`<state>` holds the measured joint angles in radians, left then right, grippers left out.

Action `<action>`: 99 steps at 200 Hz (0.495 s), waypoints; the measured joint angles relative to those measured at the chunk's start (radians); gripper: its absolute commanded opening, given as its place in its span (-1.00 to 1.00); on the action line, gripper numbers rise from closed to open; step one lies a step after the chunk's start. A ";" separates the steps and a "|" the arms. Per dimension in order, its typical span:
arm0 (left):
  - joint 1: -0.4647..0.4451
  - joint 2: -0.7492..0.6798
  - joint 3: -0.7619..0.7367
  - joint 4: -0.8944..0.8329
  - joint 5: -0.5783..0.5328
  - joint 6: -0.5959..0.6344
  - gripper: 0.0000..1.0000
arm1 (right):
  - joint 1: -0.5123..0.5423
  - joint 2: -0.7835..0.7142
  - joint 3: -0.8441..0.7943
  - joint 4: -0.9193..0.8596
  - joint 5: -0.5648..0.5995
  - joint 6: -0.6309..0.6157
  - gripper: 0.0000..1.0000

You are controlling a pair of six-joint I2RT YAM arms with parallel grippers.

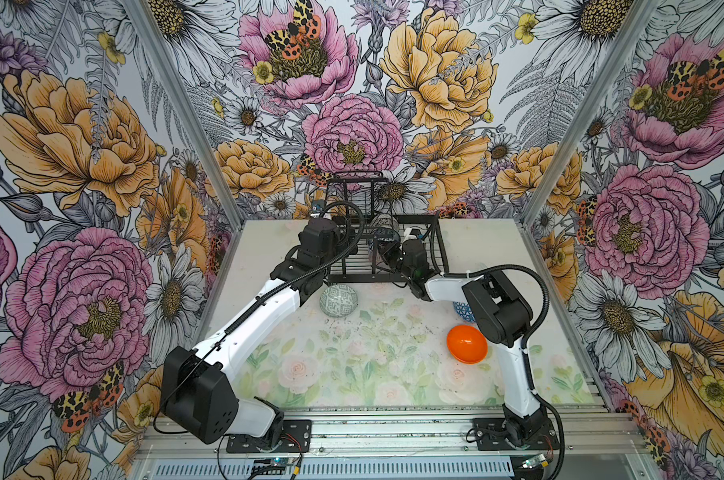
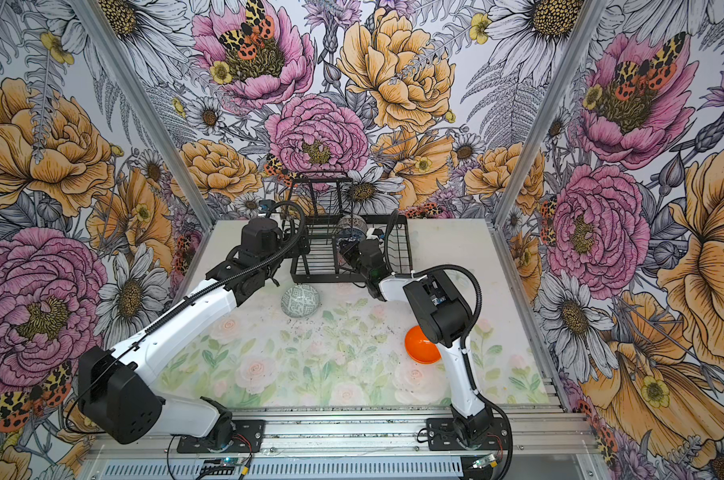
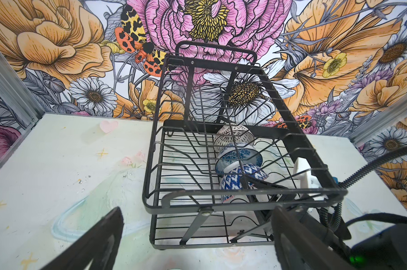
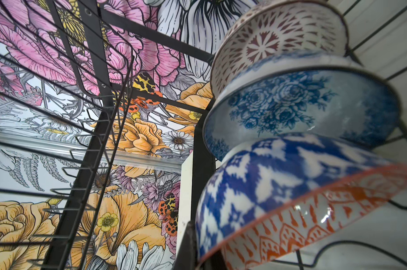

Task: Load the bowls into the dish rack
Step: 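Press the blue-ikat bowl down into the rack slot with the right gripper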

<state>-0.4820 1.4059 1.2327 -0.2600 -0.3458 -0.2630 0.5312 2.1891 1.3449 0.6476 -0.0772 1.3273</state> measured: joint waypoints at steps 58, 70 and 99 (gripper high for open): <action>0.000 -0.024 -0.025 0.006 0.000 -0.002 0.97 | 0.022 -0.002 -0.032 0.034 0.086 0.084 -1.00; 0.000 -0.035 -0.035 0.007 0.000 -0.005 0.97 | 0.024 -0.006 -0.046 0.041 0.093 0.098 -1.00; 0.000 -0.053 -0.053 0.005 0.000 -0.019 0.97 | 0.029 -0.015 -0.066 0.047 0.111 0.126 -1.00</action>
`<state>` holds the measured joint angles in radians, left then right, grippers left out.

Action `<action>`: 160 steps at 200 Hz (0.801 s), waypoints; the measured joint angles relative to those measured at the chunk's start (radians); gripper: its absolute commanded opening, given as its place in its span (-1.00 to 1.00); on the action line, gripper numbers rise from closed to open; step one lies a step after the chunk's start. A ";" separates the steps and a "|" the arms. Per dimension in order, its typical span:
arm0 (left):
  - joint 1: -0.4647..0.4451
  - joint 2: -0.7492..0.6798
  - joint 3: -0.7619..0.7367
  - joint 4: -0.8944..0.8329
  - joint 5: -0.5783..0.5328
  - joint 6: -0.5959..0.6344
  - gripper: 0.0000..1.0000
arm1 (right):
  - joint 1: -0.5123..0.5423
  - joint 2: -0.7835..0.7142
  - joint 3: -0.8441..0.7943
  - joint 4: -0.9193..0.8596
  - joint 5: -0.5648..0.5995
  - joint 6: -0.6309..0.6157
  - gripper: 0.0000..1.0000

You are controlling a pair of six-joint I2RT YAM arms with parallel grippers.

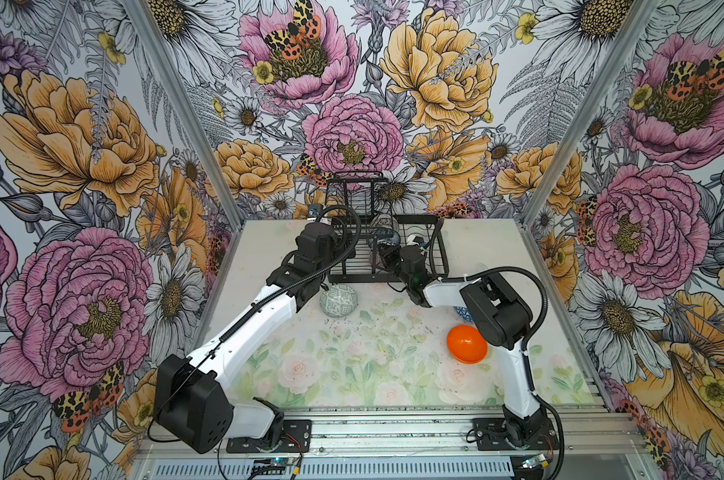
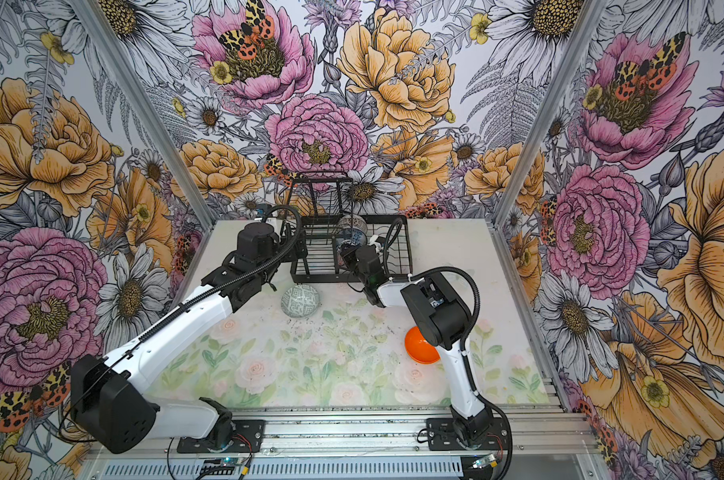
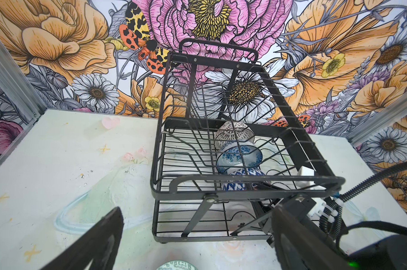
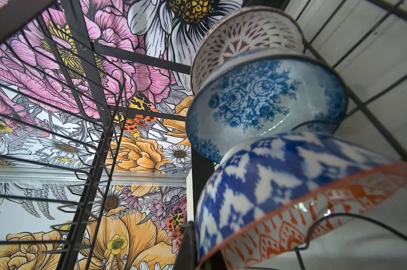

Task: Load the bowls into the dish rack
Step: 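Press the blue-ikat bowl down into the rack slot with the right gripper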

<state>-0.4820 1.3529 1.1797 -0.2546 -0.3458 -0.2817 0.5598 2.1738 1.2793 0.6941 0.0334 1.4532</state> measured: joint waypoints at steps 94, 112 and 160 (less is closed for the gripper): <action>0.000 -0.027 -0.011 -0.001 0.000 -0.008 0.97 | 0.000 -0.010 -0.001 -0.017 0.012 0.050 -0.83; 0.000 -0.027 -0.011 0.000 0.000 -0.008 0.97 | 0.000 -0.013 -0.001 -0.027 0.012 0.055 -0.82; 0.000 -0.027 -0.011 -0.001 0.000 -0.008 0.97 | -0.001 -0.020 -0.008 -0.036 0.012 0.075 -0.72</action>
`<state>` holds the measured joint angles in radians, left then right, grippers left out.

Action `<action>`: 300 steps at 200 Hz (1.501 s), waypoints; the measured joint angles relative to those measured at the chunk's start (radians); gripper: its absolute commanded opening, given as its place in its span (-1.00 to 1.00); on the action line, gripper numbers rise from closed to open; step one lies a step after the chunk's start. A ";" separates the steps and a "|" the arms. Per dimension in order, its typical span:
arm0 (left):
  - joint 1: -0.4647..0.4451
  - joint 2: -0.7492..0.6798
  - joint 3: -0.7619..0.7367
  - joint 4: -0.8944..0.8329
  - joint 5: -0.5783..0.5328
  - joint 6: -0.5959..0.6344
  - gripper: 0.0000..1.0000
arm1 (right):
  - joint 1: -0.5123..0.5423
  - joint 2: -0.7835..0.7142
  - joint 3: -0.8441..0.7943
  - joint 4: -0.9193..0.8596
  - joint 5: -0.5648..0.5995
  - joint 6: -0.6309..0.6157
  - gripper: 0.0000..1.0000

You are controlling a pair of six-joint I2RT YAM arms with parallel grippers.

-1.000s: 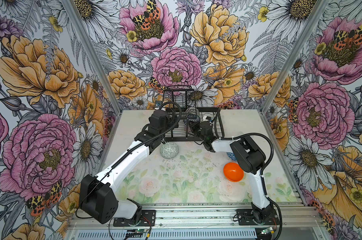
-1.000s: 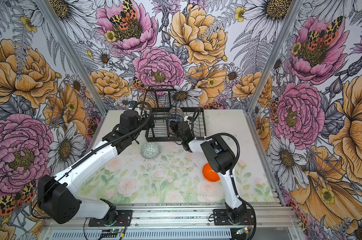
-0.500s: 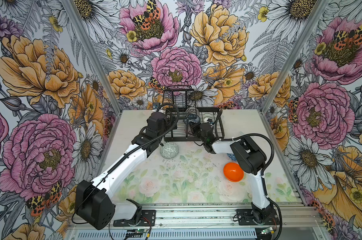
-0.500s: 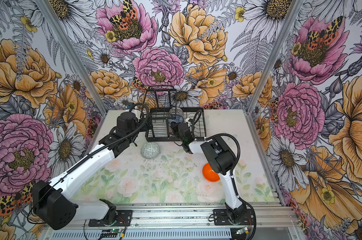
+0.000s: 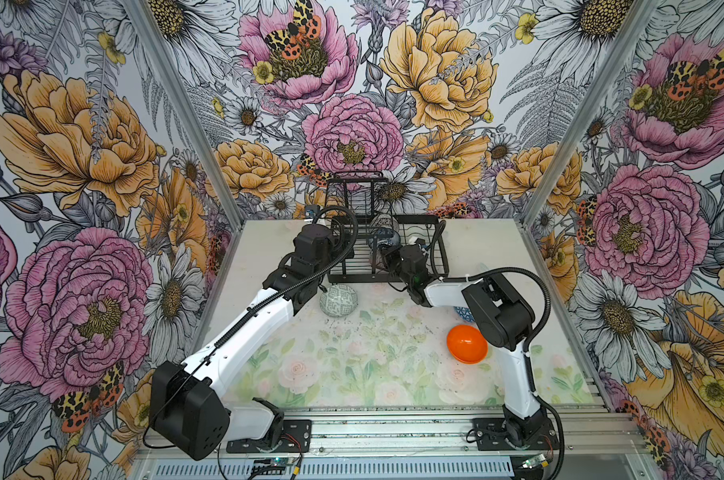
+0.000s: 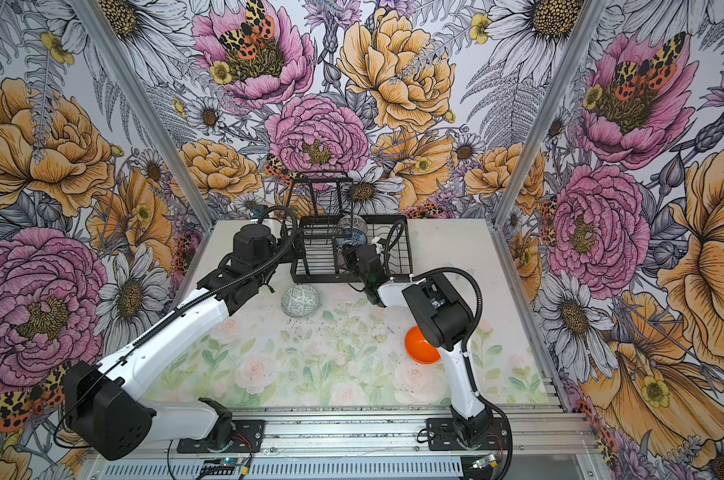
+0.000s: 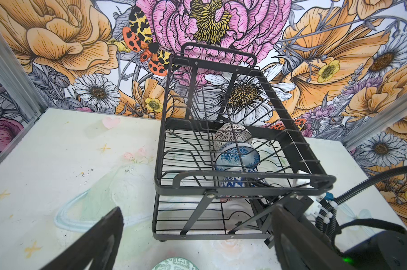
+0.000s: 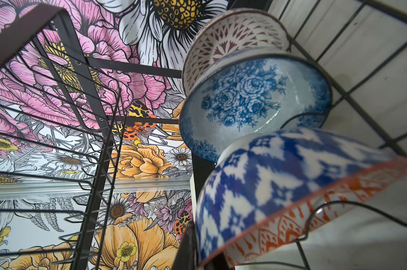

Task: Load the bowls into the dish rack
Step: 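Press the blue-ikat bowl down into the rack slot with the right gripper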

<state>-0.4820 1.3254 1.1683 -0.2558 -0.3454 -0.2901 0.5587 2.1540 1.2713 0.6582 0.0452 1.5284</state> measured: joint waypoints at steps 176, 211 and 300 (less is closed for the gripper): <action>-0.027 0.002 0.002 -0.002 0.000 -0.017 0.97 | -0.033 -0.028 -0.028 -0.042 -0.023 -0.002 -0.39; -0.029 0.004 0.005 -0.002 0.000 -0.014 0.97 | -0.035 -0.035 -0.037 -0.048 -0.023 -0.003 -0.36; -0.031 0.004 0.005 -0.002 0.000 -0.015 0.97 | -0.050 -0.069 -0.062 -0.072 -0.022 -0.003 -0.30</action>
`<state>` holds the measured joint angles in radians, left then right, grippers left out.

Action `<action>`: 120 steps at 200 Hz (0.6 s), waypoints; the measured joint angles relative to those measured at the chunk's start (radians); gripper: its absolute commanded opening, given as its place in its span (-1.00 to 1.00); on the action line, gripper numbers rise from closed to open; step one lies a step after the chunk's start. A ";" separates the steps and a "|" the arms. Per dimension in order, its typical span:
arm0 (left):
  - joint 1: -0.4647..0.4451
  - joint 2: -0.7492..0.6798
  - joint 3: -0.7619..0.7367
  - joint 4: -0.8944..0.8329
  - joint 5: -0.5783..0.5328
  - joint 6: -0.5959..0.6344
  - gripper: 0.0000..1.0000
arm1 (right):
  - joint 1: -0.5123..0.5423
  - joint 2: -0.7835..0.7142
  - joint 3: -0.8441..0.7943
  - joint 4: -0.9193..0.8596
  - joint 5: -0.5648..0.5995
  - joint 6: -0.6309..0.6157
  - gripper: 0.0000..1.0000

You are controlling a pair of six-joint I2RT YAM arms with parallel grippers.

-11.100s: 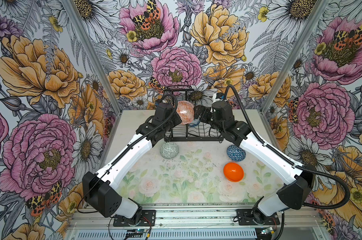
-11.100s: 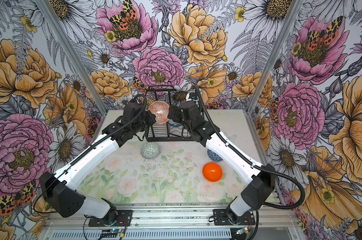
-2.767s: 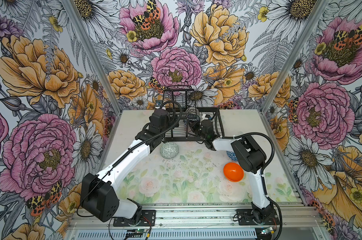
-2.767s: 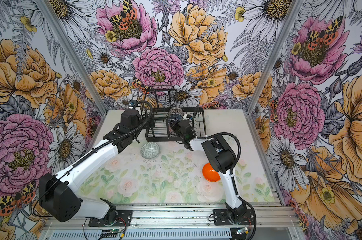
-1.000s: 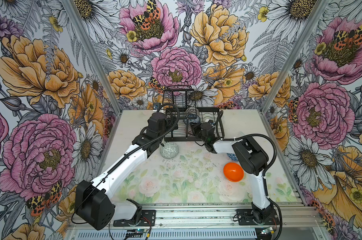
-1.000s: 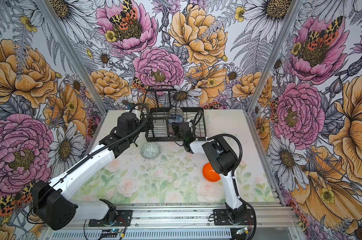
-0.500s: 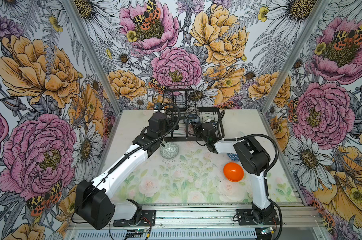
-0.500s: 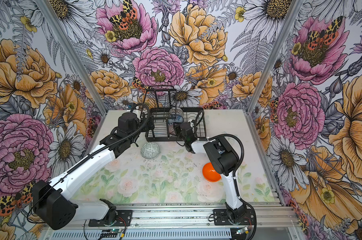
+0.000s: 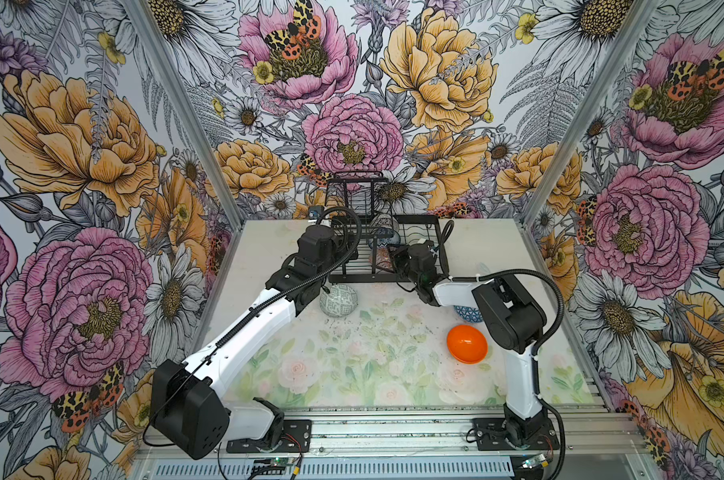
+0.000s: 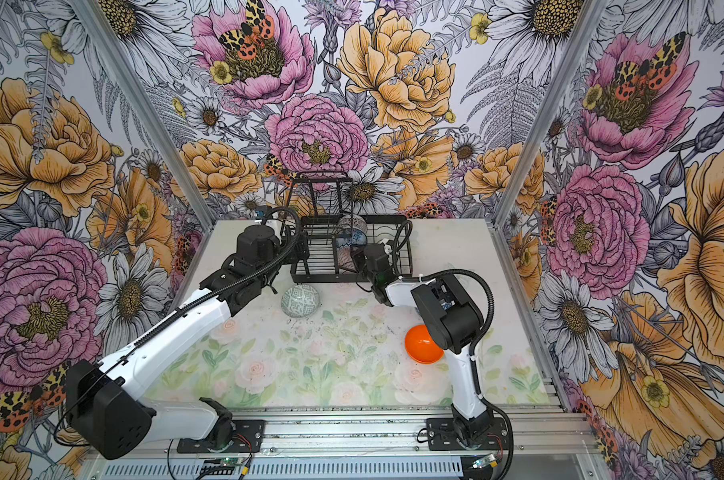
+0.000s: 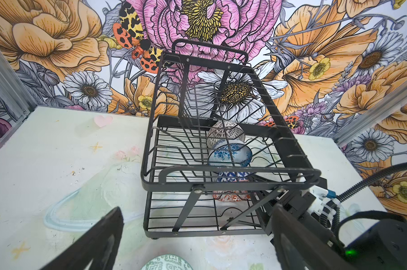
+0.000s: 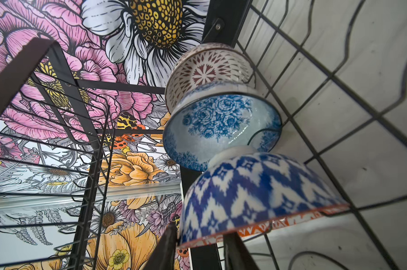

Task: Load the bowls into the dish rack
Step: 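Press the blue-ikat bowl down into the rack slot with the right gripper, then open the right gripper to release the blue-ikat bowl and withdraw it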

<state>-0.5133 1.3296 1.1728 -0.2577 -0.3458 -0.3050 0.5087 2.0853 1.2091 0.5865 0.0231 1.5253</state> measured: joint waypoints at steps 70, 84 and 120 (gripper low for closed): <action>-0.015 0.002 0.000 0.000 0.000 0.000 0.97 | -0.006 -0.029 -0.037 -0.003 0.002 0.000 -0.27; -0.019 0.002 0.000 0.000 0.000 0.000 0.97 | -0.006 -0.034 -0.045 -0.003 0.004 0.000 -0.26; -0.023 0.005 0.000 0.000 0.000 0.000 0.97 | -0.013 -0.055 -0.072 -0.004 0.008 -0.002 -0.22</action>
<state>-0.5365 1.3350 1.1728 -0.2577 -0.3458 -0.3050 0.4957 2.0304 1.1366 0.5827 0.0307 1.5234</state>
